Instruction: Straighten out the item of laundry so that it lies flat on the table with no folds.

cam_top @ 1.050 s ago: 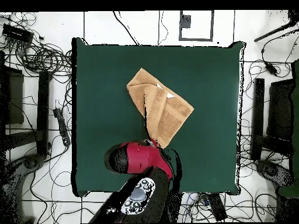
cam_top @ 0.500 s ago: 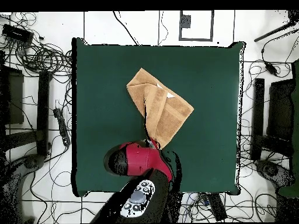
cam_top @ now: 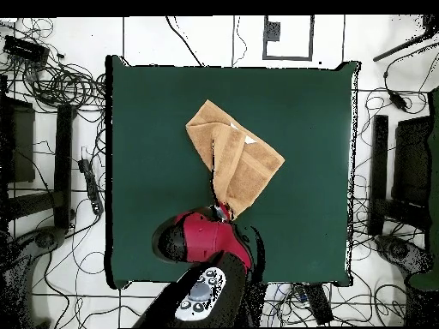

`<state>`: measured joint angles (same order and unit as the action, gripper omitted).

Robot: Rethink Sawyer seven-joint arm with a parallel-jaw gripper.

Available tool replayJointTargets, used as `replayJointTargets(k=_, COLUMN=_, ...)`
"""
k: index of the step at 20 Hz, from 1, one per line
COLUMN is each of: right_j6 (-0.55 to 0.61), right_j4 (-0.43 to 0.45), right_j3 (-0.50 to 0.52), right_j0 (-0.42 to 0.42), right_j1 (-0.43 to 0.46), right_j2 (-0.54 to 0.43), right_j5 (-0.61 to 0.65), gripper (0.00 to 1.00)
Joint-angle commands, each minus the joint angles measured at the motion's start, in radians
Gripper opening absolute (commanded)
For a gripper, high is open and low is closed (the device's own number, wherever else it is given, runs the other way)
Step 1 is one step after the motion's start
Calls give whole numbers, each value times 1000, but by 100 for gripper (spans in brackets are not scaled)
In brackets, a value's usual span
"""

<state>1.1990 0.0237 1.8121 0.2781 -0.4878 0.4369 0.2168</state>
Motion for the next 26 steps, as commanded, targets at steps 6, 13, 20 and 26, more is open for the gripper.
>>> replayJointTargets(k=6, right_j6=298, right_j4=-54, right_j3=65, right_j0=35, right_j1=54, right_j2=-98, right_j5=-71, gripper=100)
replayJointTargets(k=13, right_j6=312, right_j4=-68, right_j3=59, right_j0=43, right_j1=59, right_j2=-87, right_j5=-49, gripper=100)
replayJointTargets(k=20, right_j6=310, right_j4=-105, right_j3=68, right_j0=20, right_j1=17, right_j2=-118, right_j5=41, gripper=100)
replayJointTargets(k=26, right_j6=306, right_j4=-184, right_j3=74, right_j0=-21, right_j1=-88, right_j2=-160, right_j5=243, gripper=100)
